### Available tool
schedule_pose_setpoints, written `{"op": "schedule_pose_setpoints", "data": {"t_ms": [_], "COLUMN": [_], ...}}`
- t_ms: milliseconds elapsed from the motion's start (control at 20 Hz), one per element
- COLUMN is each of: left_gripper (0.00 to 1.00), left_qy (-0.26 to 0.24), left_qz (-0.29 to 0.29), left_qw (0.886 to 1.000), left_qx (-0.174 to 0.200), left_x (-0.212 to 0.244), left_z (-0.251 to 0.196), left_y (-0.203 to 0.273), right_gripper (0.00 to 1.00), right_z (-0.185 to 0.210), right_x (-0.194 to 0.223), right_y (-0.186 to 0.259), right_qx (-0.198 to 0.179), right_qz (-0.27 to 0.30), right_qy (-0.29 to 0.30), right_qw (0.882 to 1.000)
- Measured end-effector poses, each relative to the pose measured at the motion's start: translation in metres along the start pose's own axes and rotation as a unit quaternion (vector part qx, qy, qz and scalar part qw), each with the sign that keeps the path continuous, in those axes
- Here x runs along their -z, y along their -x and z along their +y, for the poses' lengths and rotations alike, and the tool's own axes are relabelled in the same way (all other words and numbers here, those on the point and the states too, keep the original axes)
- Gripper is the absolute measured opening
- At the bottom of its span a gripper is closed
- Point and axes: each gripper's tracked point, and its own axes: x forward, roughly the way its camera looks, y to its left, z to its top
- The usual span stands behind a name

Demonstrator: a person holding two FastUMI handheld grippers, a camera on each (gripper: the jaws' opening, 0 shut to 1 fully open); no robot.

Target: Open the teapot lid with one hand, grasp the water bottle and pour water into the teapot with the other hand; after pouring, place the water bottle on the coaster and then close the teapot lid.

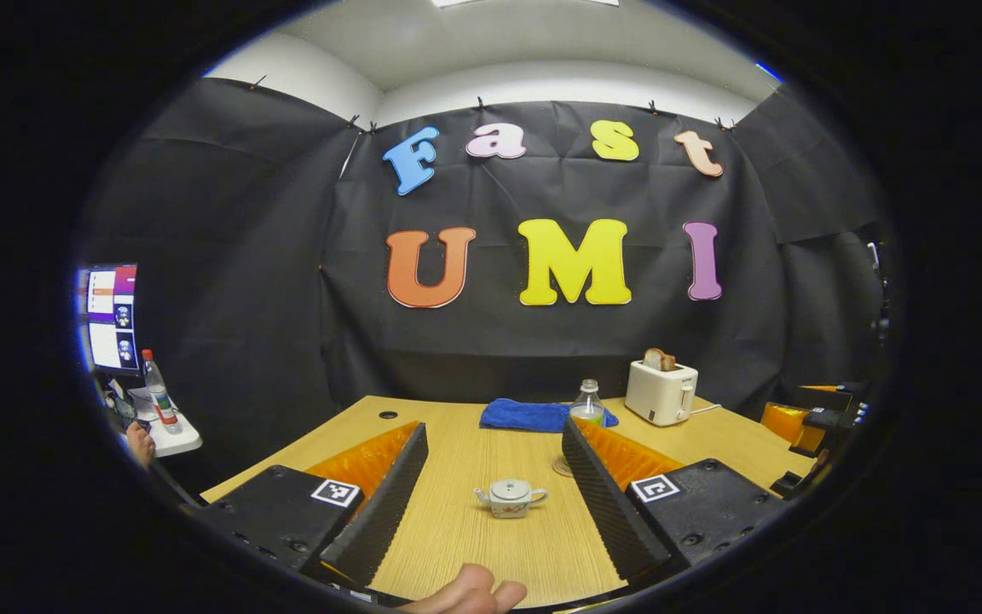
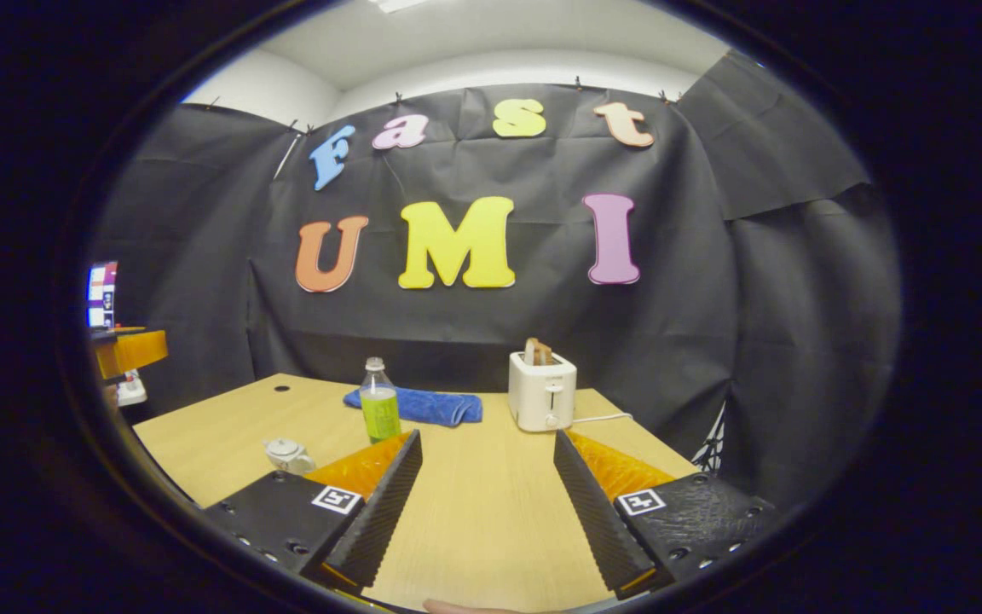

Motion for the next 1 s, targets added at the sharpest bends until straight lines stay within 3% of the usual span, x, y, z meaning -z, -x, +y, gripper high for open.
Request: {"op": "schedule_pose_setpoints", "data": {"t_ms": [150, 500, 1000], "left_gripper": [0.99, 0.99, 0.99], "left_qy": [0.002, -0.014, -0.02], "left_qz": [0.022, 0.029, 0.034], "left_qw": [1.0, 0.999, 0.999], "left_qx": [-0.017, -0.005, -0.007], "left_x": [0.011, 0.018, 0.021], "left_z": [0.006, -0.004, -0.003], "left_y": [-0.005, -0.009, -0.012], "right_gripper": [0.93, 0.93, 0.96], "right_z": [0.002, 0.009, 0.011], "right_x": [-0.001, -0.008, -0.001], "right_y": [0.001, 0.006, -0.001], "right_qx": [-0.003, 0.002, 0.003], "right_qz": [-0.004, -0.03, -0.024], "right_qy": [0.006, 0.036, 0.022], "right_qw": [1.0, 0.999, 0.999]}}
